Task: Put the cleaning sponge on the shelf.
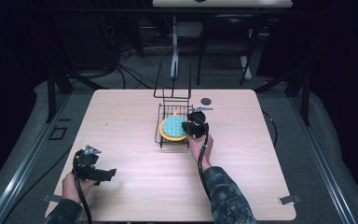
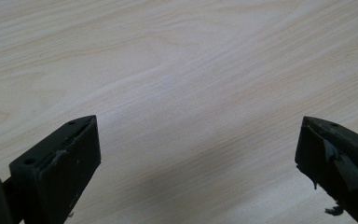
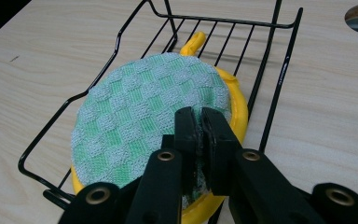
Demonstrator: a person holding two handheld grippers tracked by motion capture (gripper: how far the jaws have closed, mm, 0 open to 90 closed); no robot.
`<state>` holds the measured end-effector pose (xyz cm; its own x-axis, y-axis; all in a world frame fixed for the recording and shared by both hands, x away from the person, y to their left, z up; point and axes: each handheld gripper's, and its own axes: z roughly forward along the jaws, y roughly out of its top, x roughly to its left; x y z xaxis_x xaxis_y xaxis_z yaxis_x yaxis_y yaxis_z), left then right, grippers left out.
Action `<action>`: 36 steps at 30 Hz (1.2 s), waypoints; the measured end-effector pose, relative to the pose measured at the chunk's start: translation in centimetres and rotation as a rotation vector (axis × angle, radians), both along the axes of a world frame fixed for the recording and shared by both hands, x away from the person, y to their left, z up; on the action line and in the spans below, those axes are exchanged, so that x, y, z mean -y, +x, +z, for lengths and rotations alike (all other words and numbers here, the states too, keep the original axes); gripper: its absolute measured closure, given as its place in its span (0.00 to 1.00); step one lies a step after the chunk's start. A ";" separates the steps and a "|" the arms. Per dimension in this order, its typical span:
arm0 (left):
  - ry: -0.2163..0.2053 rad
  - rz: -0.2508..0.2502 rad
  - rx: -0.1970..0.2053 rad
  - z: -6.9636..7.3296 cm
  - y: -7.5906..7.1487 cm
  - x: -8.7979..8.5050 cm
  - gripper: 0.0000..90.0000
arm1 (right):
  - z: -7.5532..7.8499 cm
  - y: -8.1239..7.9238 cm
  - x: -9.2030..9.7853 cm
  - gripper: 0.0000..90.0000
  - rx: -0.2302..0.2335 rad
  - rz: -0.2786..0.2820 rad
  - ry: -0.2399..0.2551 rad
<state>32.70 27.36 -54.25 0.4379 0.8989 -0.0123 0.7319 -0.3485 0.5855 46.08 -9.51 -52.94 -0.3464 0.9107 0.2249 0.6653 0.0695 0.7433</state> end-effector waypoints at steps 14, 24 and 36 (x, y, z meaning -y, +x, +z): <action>0.000 -0.007 -0.005 0.1 0.0 0.1 0.00 | 0.2 -0.2 -0.2 0.94 -0.004 0.012 -0.022; 0.000 -0.007 0.001 0.1 0.0 0.1 0.00 | 0.5 -0.4 -0.1 0.87 -0.006 0.011 -0.031; -0.004 0.003 0.004 0.2 -0.2 0.1 0.00 | 2.2 -2.0 0.7 0.41 -0.024 0.072 -0.028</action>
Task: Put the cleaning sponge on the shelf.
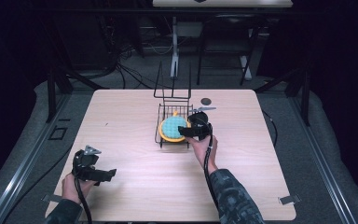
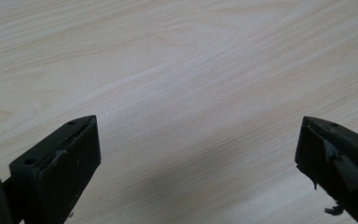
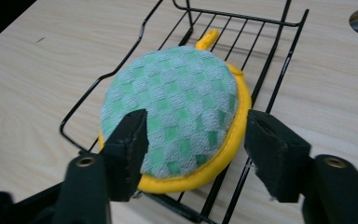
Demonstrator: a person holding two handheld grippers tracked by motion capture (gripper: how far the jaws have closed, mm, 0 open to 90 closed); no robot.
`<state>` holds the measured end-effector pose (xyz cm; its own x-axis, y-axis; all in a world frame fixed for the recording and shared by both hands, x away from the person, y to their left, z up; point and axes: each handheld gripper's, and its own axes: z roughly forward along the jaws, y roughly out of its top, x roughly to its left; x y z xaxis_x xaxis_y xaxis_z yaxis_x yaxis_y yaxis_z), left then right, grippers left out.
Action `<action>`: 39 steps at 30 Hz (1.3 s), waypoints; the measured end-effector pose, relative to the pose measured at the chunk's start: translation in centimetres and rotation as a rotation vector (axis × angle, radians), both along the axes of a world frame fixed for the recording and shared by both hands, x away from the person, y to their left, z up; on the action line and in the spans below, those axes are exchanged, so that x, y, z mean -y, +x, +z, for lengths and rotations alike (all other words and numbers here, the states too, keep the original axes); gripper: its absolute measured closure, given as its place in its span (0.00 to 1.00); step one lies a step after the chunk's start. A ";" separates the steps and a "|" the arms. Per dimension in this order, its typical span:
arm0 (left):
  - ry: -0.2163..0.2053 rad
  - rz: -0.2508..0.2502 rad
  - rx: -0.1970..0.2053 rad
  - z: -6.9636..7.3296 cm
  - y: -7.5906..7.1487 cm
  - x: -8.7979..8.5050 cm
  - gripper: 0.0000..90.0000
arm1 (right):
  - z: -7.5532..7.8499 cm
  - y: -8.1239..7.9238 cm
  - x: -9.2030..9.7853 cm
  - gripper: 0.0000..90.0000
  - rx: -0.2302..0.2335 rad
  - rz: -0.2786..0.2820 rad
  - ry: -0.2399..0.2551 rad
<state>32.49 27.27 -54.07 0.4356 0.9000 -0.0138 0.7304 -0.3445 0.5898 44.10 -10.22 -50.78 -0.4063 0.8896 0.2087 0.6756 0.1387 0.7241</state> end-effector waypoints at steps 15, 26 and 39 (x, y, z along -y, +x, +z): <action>0.007 -0.007 -0.003 0.0 0.0 0.1 0.00 | 3.1 -3.9 2.4 0.12 0.015 0.178 -0.080; 0.006 -0.003 -0.001 -0.1 -0.1 0.1 0.00 | 5.0 -7.7 4.4 0.00 0.026 0.253 -0.152; 0.010 -0.012 -0.006 -0.1 0.1 0.5 0.00 | 4.8 -11.9 9.0 0.00 0.007 0.237 -0.197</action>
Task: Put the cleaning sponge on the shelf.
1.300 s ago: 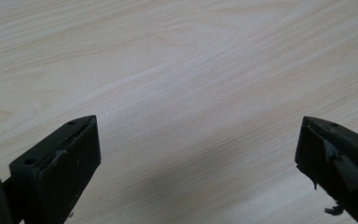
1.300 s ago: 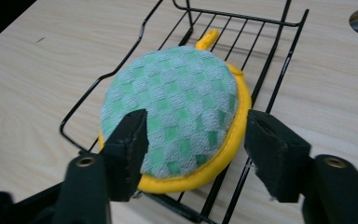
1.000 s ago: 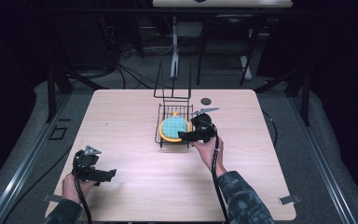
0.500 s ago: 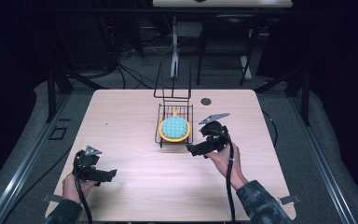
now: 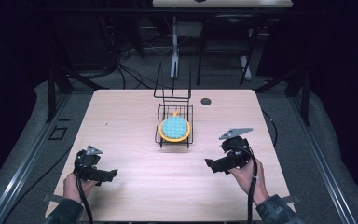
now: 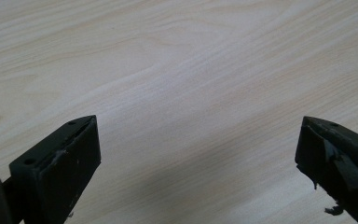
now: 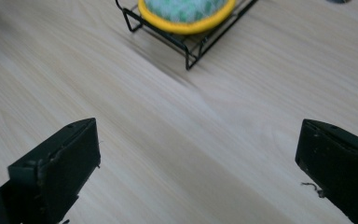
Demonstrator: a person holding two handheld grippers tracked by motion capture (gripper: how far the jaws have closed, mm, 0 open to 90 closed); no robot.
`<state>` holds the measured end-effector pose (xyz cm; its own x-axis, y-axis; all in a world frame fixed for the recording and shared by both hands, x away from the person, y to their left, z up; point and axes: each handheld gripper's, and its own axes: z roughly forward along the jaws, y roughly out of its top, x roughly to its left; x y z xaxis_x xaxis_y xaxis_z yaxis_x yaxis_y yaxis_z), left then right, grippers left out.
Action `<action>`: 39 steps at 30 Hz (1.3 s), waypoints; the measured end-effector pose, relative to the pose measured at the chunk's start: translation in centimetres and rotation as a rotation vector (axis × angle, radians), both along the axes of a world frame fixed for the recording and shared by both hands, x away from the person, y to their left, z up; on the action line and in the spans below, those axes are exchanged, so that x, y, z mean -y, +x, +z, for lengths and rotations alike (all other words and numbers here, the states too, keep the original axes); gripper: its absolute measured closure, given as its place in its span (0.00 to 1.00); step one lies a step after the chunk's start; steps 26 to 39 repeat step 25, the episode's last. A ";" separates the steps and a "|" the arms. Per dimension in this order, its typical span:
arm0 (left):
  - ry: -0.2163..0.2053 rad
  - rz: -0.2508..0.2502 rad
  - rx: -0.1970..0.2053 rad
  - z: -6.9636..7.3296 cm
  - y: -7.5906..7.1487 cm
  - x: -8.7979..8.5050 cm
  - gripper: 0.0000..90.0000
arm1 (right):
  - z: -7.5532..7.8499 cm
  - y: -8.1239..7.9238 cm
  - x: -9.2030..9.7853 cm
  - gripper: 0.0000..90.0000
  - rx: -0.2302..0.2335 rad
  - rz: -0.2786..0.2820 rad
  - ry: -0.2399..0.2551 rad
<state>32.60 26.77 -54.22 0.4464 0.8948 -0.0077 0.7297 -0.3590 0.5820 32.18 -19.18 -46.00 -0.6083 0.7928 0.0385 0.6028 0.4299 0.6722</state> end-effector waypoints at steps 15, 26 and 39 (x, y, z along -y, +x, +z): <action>0.014 -0.002 -0.010 -0.4 0.4 0.4 0.00 | -5.5 -2.0 5.4 0.00 -0.082 -0.139 -0.013; 0.013 -0.006 -0.011 -0.4 0.4 0.3 0.00 | -6.7 -1.5 5.3 0.00 -0.106 -0.125 -0.085; 0.013 -0.006 -0.011 -0.4 0.4 0.3 0.00 | -6.7 -1.5 5.3 0.00 -0.106 -0.125 -0.085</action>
